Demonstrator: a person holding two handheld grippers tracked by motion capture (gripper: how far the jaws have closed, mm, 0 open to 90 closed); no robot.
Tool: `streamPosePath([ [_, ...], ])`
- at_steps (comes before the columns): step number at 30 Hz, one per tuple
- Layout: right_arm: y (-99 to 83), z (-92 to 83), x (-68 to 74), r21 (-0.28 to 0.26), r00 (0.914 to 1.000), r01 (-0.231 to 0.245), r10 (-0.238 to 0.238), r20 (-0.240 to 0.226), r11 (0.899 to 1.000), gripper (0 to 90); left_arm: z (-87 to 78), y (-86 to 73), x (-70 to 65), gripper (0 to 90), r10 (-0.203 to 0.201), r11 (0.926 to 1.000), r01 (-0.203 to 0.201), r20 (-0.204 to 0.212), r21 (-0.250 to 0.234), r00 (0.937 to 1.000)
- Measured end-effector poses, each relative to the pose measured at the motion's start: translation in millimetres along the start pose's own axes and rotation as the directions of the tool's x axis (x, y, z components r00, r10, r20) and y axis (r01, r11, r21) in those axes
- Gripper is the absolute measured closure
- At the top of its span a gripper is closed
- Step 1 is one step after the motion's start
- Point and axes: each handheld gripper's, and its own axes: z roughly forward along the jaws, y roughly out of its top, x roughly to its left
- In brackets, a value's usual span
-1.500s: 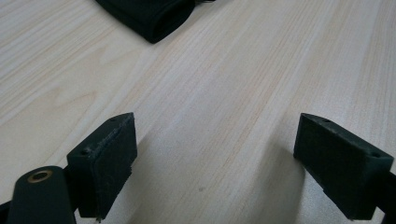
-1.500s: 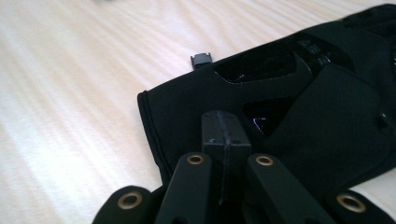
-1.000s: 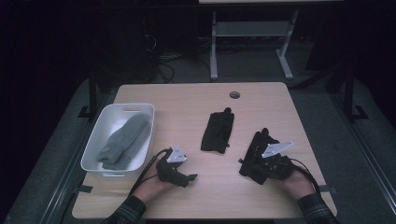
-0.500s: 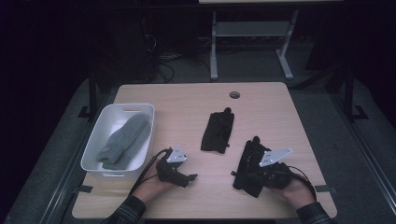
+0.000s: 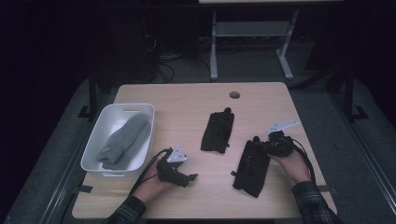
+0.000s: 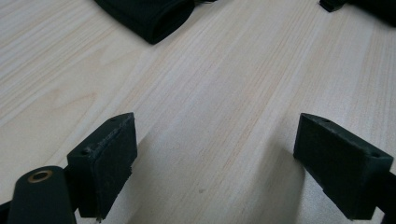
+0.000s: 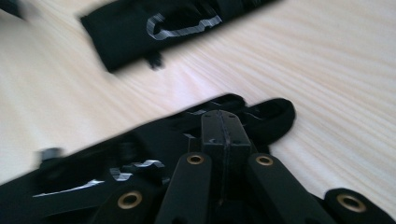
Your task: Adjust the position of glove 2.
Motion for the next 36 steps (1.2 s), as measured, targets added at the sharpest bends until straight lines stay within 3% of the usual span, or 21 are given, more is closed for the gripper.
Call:
streamPosePath([
  [2,1.8,7.0,-3.0,0.003,0.9998,-0.018,0.018,-0.006,1.0,90.0,-0.4,0.2,0.0,12.5,0.0,1.0,0.0,0.001,0.006,1.0],
  [6,2.3,19.0,-2.2,0.044,1.0,-0.004,0.004,-0.004,0.999,90.0,-0.7,0.3,0.1,12.5,0.002,1.0,-0.002,0.001,0.009,1.0],
  [13,5.4,25.9,15.3,0.057,0.9982,0.045,-0.043,-0.041,0.997,90.0,-0.2,0.1,0.0,12.5,0.0,1.0,0.0,0.0,0.003,1.0],
  [19,9.3,31.5,35.9,0.061,0.9905,0.109,-0.104,-0.091,0.992,90.0,0.0,0.1,-0.1,12.5,-0.001,1.0,0.001,-0.001,0.002,1.0],
  [24,12.5,36.4,53.7,0.058,0.9776,0.168,-0.159,-0.138,0.984,90.0,0.0,0.1,-0.1,12.5,-0.001,1.0,0.001,-0.001,0.002,1.0],
  [31,15.7,38.0,60.7,0.03,0.9693,0.201,-0.194,-0.151,0.979,90.0,-0.1,0.1,-0.1,12.5,-0.001,1.0,0.001,-0.001,0.001,1.0],
  [33,15.0,31.7,57.3,0.013,0.9743,0.177,-0.173,-0.144,0.984,89.6,-0.1,0.1,-0.1,12.5,-0.001,1.0,0.001,-0.001,0.002,1.0],
  [36,9.5,20.5,47.5,-0.011,0.9826,0.144,-0.144,-0.118,0.99,81.0,0.1,0.0,-0.1,12.5,-0.001,1.0,0.001,0.0,0.0,1.0],
])
